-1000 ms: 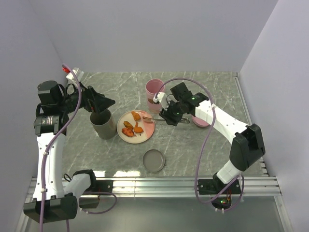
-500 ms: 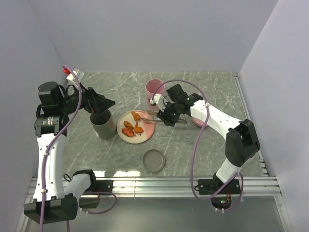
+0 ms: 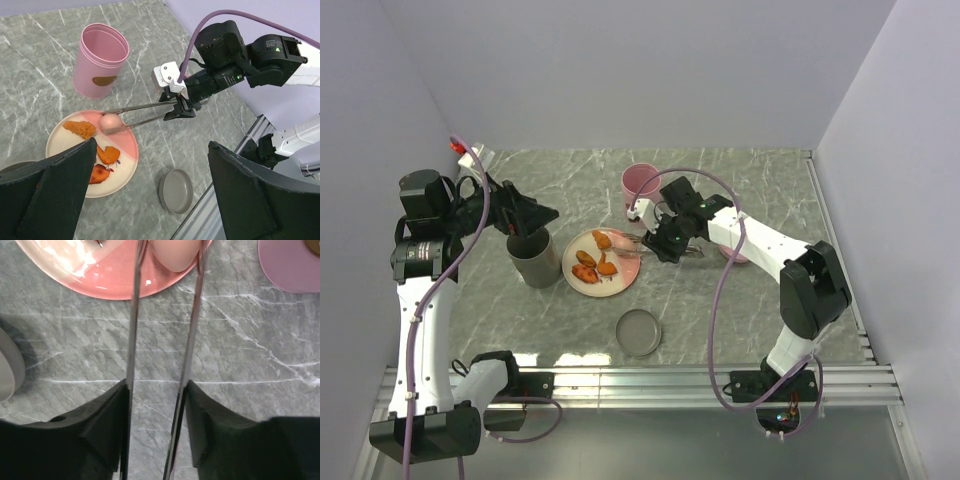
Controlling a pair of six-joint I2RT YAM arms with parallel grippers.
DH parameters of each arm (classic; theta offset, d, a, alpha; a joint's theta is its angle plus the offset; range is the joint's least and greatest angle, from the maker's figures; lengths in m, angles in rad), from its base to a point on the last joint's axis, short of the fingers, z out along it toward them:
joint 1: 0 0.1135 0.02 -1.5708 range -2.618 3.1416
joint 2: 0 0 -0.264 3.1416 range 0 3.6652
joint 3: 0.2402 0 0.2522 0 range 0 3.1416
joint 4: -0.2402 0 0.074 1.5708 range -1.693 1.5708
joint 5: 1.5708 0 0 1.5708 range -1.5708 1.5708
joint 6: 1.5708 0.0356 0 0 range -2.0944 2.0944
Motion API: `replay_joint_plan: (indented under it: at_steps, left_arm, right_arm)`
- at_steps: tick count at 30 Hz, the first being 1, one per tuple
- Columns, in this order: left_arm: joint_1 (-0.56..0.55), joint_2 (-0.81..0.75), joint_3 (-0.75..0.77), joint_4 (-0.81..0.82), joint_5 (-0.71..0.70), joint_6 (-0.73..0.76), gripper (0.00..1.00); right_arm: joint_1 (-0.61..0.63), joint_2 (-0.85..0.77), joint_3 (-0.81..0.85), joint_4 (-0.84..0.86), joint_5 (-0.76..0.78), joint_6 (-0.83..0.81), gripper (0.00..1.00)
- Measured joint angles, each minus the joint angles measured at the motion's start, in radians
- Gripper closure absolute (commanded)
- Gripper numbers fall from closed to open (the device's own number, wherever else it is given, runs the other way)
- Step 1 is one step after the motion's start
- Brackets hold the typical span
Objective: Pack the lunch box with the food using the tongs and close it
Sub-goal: Pick up the fake food from the plate, then place the fake food in the packing box.
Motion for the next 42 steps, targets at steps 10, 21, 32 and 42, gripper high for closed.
replay_joint_plan:
  at_steps: [10,21,32,42]
  left_arm:
    - [0.0,0.0,-0.002,-0.003,-0.006,-0.004,0.01]
    - [0.001,0.013,0.006,-0.021,-0.037,-0.003,0.01]
    - [0.002,0.037,0.026,-0.021,-0.035,-0.004,0.01]
    - [0.006,0.066,0.033,-0.023,-0.052,-0.008,0.01]
  right_arm:
    - [0.001,-0.002,0.0,-0.003,-0.002,0.003,0.61]
    - [0.002,-0.143,0.122,-0.1,-0.056,0.067,0.62]
    - [-0.167,-0.13,0.488,-0.163,-0.098,0.163,0.61]
    - [-0.242,0.051,0.589,-0.233,-0.103,0.207,0.61]
